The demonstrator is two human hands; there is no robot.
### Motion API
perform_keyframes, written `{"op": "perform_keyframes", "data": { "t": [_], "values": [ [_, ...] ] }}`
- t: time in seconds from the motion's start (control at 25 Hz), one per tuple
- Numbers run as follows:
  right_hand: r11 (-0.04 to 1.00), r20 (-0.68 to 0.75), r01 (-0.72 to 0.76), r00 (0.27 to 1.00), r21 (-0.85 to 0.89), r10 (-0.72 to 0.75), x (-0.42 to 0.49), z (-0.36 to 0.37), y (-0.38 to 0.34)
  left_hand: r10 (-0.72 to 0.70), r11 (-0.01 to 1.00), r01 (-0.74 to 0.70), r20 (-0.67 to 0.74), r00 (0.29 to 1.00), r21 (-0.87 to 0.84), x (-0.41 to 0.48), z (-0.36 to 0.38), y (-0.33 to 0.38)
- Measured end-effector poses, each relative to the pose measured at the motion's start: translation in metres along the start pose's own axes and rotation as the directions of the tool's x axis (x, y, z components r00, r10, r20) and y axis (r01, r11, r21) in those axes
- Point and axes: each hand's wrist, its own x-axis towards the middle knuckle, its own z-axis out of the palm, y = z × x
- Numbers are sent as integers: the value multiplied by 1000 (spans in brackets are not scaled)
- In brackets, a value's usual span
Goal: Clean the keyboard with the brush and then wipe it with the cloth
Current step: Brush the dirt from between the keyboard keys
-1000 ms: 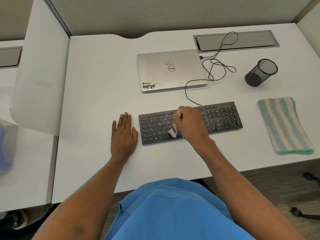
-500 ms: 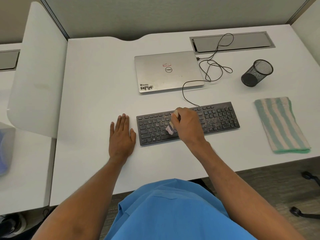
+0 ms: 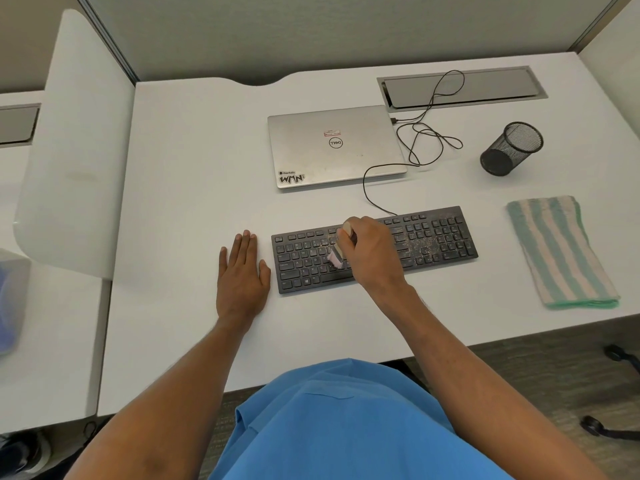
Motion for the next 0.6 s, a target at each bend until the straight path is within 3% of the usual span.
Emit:
{"op": "perform_keyframes", "data": {
  "t": [0.2, 0.44, 0.6],
  "values": [
    [998, 47, -3, 999, -63, 6, 1, 0, -3, 2, 1000, -2, 6, 1000, 6, 0, -1, 1],
    [1000, 30, -6, 1000, -8, 6, 4, 3, -1, 10, 1000, -10, -15, 1000, 5, 0, 0, 0],
    [996, 52, -3, 999, -92, 7, 6, 1, -2, 8, 1000, -8, -15, 1000, 2, 0, -1, 1]
  ]
}}
